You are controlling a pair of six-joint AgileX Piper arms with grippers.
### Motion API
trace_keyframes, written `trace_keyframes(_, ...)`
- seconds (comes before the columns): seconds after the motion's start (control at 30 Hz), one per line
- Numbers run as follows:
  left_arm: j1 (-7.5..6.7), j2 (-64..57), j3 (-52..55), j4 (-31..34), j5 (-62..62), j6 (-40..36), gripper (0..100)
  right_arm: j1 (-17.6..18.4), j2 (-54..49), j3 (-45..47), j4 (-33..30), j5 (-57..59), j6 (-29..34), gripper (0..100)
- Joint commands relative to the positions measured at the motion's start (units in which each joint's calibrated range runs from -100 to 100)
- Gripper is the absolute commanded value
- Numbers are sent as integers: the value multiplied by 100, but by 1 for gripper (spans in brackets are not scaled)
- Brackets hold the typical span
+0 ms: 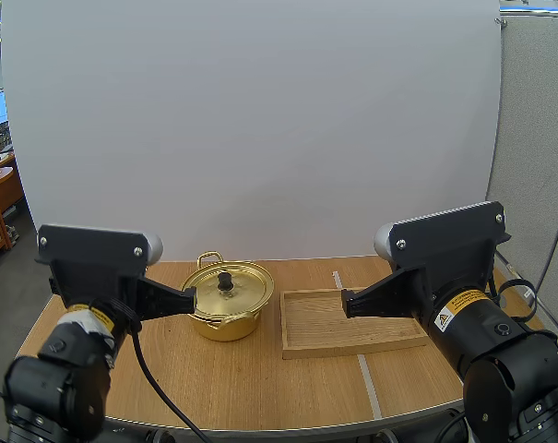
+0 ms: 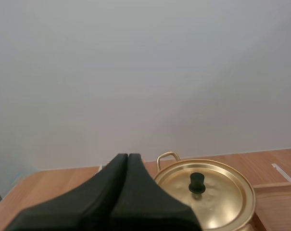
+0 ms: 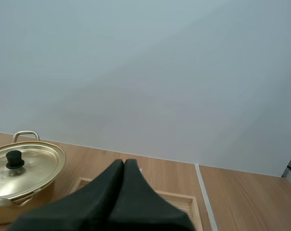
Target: Open the pot, put the grape inside, and close it
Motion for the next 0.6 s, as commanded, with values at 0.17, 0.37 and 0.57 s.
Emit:
trace_keyframes(0.17, 97, -524, 1243, 51, -2124, 98, 0, -20, -41, 452, -36, -211, 5, 0)
trace_keyframes(0.37, 97, -524, 1664, 51, -2376, 74, 0, -20, -41, 1271, -36, -1042, 5, 0)
trace_keyframes(0.57, 97, -524, 1664, 6, -1074, -65, 0, -20, -41, 1638, -6, -1177, 5, 0)
